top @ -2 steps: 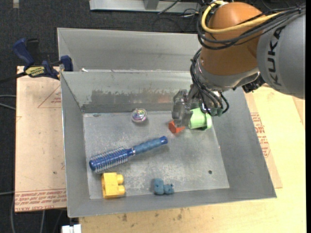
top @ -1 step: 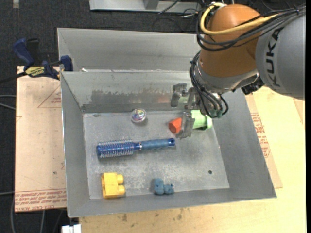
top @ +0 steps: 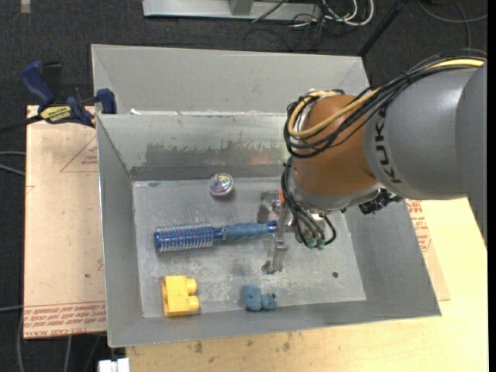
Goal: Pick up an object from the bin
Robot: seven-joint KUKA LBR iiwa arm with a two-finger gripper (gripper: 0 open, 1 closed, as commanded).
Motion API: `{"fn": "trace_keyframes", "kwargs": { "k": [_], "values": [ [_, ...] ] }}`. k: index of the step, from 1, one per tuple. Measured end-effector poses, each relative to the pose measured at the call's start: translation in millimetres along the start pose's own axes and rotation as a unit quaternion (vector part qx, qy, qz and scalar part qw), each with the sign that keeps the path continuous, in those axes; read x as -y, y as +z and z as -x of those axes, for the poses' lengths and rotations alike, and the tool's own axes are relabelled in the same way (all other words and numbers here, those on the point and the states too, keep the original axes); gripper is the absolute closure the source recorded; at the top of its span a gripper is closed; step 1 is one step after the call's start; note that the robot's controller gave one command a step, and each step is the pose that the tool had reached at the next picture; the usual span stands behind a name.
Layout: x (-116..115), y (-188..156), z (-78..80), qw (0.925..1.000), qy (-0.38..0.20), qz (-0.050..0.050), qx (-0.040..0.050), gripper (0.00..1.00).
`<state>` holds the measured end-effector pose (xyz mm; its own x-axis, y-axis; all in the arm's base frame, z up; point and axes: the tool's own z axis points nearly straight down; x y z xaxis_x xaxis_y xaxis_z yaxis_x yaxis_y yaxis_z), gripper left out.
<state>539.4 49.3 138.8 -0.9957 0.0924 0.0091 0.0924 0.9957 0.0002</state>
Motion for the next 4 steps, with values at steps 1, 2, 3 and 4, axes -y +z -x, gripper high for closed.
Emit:
{"fn": "trace_keyframes", "kwargs": {
  "k": [1,2,3,4],
  "values": [
    [0,-5,2.5,1.0000,0.000,0.001,0.0045,1.00],
    [0,-5,2.5,1.0000,0.000,0.001,0.0045,0.00],
    [3,72,49.5,0.9989,-0.046,0.000,0.0042,0.00],
    [2,68,50.5,0.9989,-0.046,0.000,0.0060,1.00]
  ]
}}
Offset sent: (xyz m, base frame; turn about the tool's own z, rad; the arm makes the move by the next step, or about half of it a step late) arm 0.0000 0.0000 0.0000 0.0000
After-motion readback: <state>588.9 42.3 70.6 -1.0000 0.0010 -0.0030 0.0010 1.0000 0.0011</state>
